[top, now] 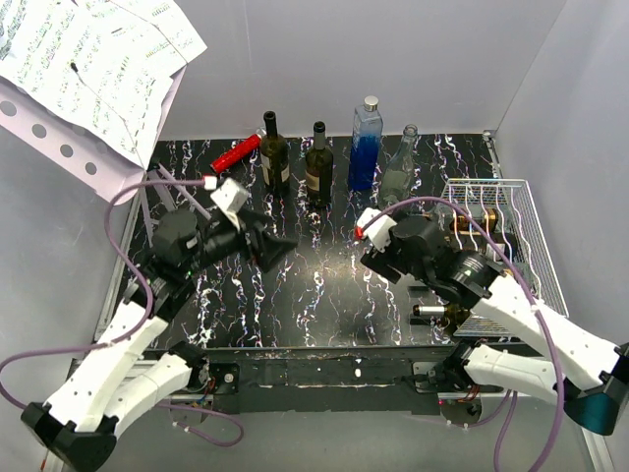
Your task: Take the wine bottle off the wine rack
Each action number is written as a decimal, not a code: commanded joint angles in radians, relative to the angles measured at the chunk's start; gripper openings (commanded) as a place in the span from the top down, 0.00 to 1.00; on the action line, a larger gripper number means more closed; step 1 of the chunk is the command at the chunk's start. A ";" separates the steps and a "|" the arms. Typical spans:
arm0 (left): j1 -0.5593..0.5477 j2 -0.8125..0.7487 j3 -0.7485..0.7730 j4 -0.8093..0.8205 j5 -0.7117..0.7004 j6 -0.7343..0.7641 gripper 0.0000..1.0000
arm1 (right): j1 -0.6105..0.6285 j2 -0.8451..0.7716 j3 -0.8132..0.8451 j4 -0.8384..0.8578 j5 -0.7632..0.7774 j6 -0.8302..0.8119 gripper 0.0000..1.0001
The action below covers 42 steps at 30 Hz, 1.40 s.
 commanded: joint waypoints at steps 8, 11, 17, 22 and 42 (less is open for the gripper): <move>-0.005 -0.314 -0.296 -0.086 -0.098 0.033 0.02 | -0.085 0.128 0.087 -0.535 -0.282 -0.348 0.16; -0.007 -0.371 -0.305 -0.074 -0.157 0.034 0.02 | -0.085 0.109 0.055 -0.598 -0.340 -0.373 0.17; -0.008 -0.420 -0.303 -0.085 -0.251 0.039 0.02 | -0.083 0.149 0.014 -0.632 -0.376 -0.389 0.22; -0.011 -0.437 -0.299 -0.100 -0.322 0.042 0.02 | -0.083 0.219 -0.041 -0.614 -0.285 -0.403 0.22; -0.022 -0.449 -0.303 -0.112 -0.394 0.041 0.02 | -0.106 0.416 -0.203 -0.424 -0.121 -0.360 0.26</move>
